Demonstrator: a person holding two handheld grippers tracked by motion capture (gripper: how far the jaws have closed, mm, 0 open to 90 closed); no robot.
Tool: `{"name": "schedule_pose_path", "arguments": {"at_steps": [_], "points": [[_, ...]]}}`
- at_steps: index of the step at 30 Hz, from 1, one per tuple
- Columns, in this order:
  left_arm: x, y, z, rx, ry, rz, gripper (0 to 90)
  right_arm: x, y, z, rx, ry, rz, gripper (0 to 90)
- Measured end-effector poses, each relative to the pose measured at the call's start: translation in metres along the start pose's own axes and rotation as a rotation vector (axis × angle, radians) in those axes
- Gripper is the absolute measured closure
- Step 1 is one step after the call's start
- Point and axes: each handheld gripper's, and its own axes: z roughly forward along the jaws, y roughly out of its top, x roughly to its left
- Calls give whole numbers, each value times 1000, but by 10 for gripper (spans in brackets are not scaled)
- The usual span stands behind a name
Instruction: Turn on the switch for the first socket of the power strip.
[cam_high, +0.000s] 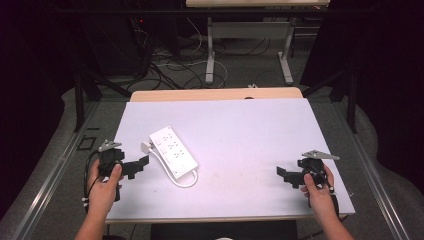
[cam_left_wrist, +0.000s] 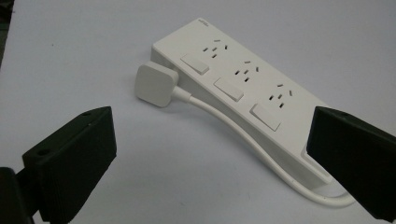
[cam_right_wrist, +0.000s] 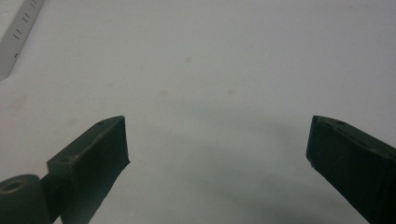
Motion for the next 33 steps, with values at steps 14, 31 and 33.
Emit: {"name": "schedule_pose_path", "arguments": {"at_steps": [14, 31, 33], "points": [[10, -18, 6, -8, -25, -9, 13, 0, 0, 0, 1, -1, -2, 52], [14, -32, 16, 2, -43, -18, 14, -1, 0, 0, -1, -2, -11, 52], [14, -33, 17, 2, -47, -21, 13, -1, 0, 0, -1, -2, -11, 52]]}}
